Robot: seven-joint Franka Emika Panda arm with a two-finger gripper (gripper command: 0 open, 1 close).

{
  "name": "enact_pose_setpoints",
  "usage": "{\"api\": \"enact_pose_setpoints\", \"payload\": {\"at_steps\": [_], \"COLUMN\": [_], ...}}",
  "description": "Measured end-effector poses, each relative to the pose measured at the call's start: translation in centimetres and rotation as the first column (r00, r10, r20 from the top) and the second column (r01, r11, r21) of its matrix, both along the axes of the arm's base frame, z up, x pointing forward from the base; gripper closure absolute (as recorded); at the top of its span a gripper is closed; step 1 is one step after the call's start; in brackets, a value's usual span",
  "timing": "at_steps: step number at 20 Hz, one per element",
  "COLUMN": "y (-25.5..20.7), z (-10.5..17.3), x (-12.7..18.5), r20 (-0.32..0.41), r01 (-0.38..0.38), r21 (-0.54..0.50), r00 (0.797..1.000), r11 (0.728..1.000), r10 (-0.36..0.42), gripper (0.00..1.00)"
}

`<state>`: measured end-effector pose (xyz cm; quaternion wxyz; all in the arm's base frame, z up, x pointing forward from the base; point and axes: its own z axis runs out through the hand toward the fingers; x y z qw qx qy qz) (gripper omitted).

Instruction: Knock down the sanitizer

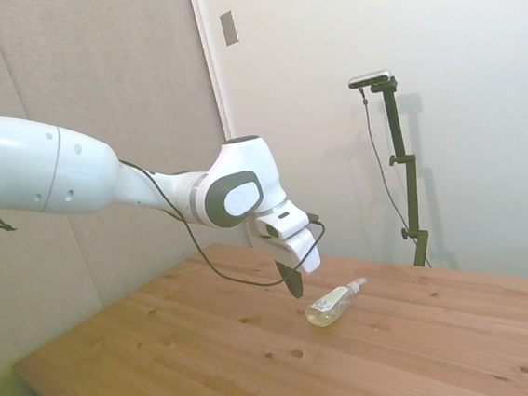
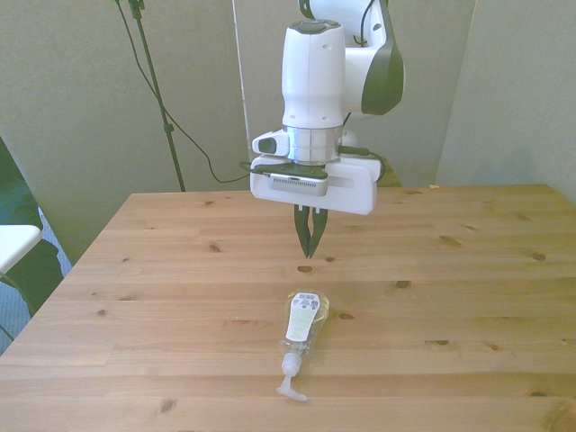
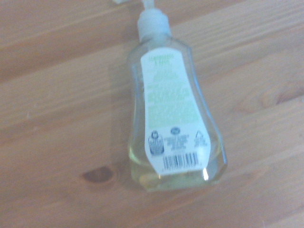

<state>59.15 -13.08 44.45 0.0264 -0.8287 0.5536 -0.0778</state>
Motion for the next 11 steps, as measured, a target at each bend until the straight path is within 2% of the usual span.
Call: {"api": "enact_pose_setpoints", "payload": {"at_steps": [11], "y": [2.9], "z": [0.5], "x": [-7.3], "r20": [-0.038], "r01": [-0.077], "r21": [0.028], "r00": [0.996], "r11": [0.997], "r10": [0.078], "gripper": [0.00]}}
